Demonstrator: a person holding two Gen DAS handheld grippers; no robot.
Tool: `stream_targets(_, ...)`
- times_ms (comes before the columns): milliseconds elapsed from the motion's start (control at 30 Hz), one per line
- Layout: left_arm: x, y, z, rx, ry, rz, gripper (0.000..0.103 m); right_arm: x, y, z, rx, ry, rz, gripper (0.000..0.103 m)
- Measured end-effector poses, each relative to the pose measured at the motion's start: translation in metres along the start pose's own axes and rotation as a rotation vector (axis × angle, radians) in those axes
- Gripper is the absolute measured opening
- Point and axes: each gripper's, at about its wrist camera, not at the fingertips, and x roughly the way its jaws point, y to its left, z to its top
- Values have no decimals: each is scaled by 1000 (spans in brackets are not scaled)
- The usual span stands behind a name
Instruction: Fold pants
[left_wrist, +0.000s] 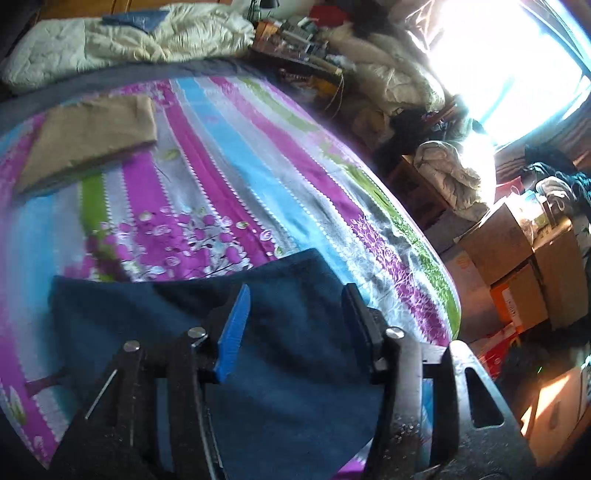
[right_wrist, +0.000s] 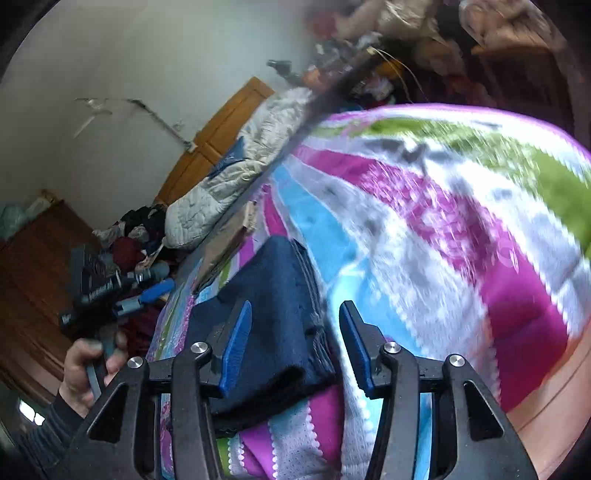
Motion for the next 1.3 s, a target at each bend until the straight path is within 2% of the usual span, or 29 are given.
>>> stream_targets(33, -9, 7, -14, 1, 2, -11, 60, 10, 10, 12, -51, 34, 59, 55)
stream_targets(100, -19, 25, -49, -28, 15, -26, 59, 55, 25, 32, -107, 158, 197, 55)
stream_targets(133, -19, 33, -69, -63, 24, -35, 59, 79, 32, 36, -135, 205, 214, 55)
stream_targets(200, -11, 46, -103, -126, 71, -48, 59, 132, 31, 37, -157, 365, 234, 55)
stream_targets(267, -2, 58, -139, -150, 119, -3, 59, 163, 20, 27, -169, 492, 212, 54)
stream_targets(333, -7, 68, -162, -173, 88, -29, 54, 169, 3, 24, -219, 544, 176, 24)
stream_targets(400, -23, 76, -169, -183, 64, -52, 54, 163, -16, 37, -209, 565, 138, 16)
stream_targets(467, -41, 93, -167, -224, 52, -22, 54, 153, -24, 58, -273, 533, 5, 50)
stream_targets(500, -49, 104, -165, -244, 35, 2, 56, 150, -29, 71, -272, 527, -21, 65)
stream_targets(567, -64, 134, -158, -305, -9, 52, 59, 152, -46, 90, -156, 596, 50, 66)
stream_targets(600, -65, 147, -154, -347, -25, 48, 60, 159, -54, 97, -70, 648, 107, 67)
stream_targets(667, -54, 175, -142, -449, -25, -69, 60, 179, -64, 100, 76, 754, 235, 78)
stream_targets(700, -42, 187, -138, -502, -22, -136, 60, 189, -70, 99, 102, 799, 248, 84)
stream_targets(767, -12, 201, -130, -578, 5, -255, 60, 214, -76, 94, 111, 892, 211, 85)
stream_targets(833, 18, 202, -125, -611, 51, -317, 60, 230, -80, 89, 115, 954, 204, 85)
stream_targets(900, 38, 197, -118, -592, 67, -323, 61, 239, -75, 90, 84, 977, 233, 85)
stream_targets(933, 43, 194, -113, -583, 61, -319, 65, 244, -72, 91, 77, 978, 248, 85)
stream_targets(1000, 47, 188, -107, -579, 53, -342, 70, 255, -64, 85, 65, 1000, 300, 85)
stream_targets(1067, 49, 182, -102, -557, 60, -340, 70, 265, -53, 76, 34, 1028, 332, 85)
stream_targets(1167, 49, 175, -98, -521, 70, -321, 71, 265, -42, 63, -33, 1033, 321, 86)
stream_targets(1267, 40, 169, -101, -501, 65, -279, 69, 274, -28, 56, -80, 994, 311, 86)
stream_targets(1300, 38, 167, -106, -494, 62, -259, 61, 271, -23, 53, -114, 968, 303, 71)
